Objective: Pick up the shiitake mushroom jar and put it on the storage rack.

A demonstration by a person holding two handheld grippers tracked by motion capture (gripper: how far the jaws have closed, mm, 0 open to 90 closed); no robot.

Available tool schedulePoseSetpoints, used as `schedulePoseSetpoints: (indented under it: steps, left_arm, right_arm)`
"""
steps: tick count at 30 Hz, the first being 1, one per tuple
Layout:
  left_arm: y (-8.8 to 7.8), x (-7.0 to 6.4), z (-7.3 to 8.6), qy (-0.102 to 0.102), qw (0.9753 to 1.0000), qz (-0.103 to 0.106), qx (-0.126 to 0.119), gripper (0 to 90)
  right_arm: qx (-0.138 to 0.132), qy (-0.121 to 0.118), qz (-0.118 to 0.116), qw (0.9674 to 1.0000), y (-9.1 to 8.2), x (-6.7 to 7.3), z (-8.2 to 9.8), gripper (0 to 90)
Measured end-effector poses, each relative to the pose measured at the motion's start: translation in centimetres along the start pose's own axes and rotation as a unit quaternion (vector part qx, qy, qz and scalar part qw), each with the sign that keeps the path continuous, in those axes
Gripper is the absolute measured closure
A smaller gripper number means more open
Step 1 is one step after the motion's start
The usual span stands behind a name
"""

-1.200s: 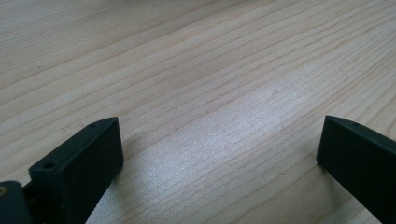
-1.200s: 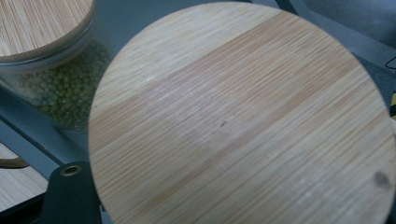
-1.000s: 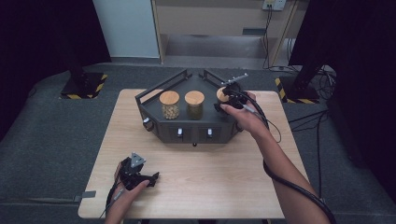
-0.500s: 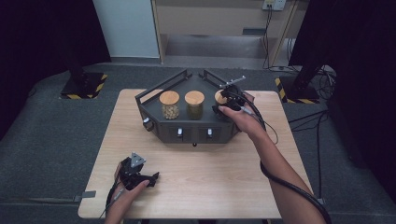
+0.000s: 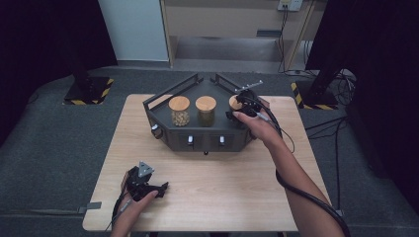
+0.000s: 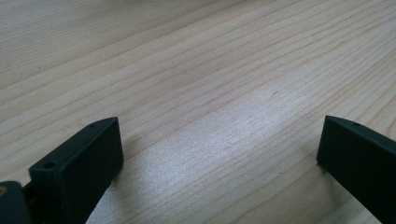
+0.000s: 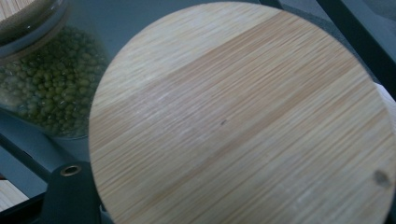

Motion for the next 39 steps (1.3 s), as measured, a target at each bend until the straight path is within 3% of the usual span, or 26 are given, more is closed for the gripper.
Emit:
schedulePoseSetpoints:
  steps: [20, 25, 39]
  left_arm:
    - [0.0, 0.0, 0.0, 0.001, 1.0000, 0.000, 0.001, 0.0]
    - [0.0, 0.0, 0.0, 0.001, 1.0000, 0.000, 0.001, 0.0]
    - [0.0, 0.0, 0.0, 0.000, 1.0000, 0.000, 0.001, 0.0]
  right_arm:
    - [0.008, 0.009, 0.000, 0.9999, 0.2, 0.1, -0.1, 25.1]
    - [0.009, -0.002, 0.005, 0.9999, 0.0, 0.3, -0.1, 17.8]
    - [-0.024, 0.006, -0.003, 0.9997, -1.9, 0.0, 1.2, 6.2]
Point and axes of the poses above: each handheld gripper's, and its own axes: y roughly forward along the jaws, z roughly out of its underside, x roughly to its left, the point moved 6 cm from there along y, roughly forward along the jaws, and after that the axes turned 12 degrees about z, right-handed, at the moved point
